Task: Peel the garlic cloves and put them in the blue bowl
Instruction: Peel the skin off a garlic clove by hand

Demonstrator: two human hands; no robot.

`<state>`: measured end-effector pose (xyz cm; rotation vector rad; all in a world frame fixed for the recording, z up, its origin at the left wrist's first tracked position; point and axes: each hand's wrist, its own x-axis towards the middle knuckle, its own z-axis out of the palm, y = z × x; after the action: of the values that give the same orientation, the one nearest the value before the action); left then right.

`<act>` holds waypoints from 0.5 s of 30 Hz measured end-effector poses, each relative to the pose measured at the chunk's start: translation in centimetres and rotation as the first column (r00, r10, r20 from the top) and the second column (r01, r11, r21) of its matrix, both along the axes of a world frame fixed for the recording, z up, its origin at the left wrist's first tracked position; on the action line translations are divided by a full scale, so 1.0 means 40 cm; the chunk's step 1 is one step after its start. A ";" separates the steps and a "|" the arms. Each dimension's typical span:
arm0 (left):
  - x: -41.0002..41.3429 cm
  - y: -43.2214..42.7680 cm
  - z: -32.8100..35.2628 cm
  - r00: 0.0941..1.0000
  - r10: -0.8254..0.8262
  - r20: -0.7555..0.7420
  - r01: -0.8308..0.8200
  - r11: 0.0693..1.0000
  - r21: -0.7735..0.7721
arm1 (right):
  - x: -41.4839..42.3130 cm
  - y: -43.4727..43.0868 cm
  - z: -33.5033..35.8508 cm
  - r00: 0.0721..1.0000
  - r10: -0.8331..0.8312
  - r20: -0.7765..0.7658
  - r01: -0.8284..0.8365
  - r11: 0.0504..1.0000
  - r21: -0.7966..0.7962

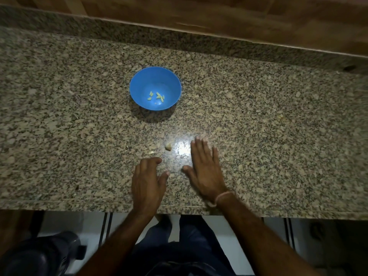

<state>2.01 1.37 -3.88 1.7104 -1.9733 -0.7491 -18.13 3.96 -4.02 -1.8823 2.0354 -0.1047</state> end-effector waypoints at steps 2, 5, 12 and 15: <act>-0.004 0.002 -0.004 1.000 0.001 -0.002 -0.001 1.000 -0.008 | 0.041 0.010 0.007 0.996 0.082 0.048 -0.081 0.997 -0.012; -0.020 0.015 -0.001 1.000 0.004 -0.014 -0.004 1.000 -0.016 | 0.037 0.020 0.032 0.986 0.071 0.153 -0.064 0.997 -0.053; -0.049 0.066 -0.004 0.985 0.154 0.072 -0.152 0.988 -0.033 | -0.113 0.045 -0.007 0.998 -0.032 -0.049 0.033 0.999 0.021; -0.062 0.087 -0.003 0.972 0.207 0.111 -0.202 0.978 -0.053 | -0.043 0.030 -0.016 0.984 0.177 -0.012 -0.178 0.984 -0.022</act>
<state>-0.46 4.86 -4.00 1.9352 -1.8346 -0.5443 -19.87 5.14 -4.65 -2.0720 1.8694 -0.0723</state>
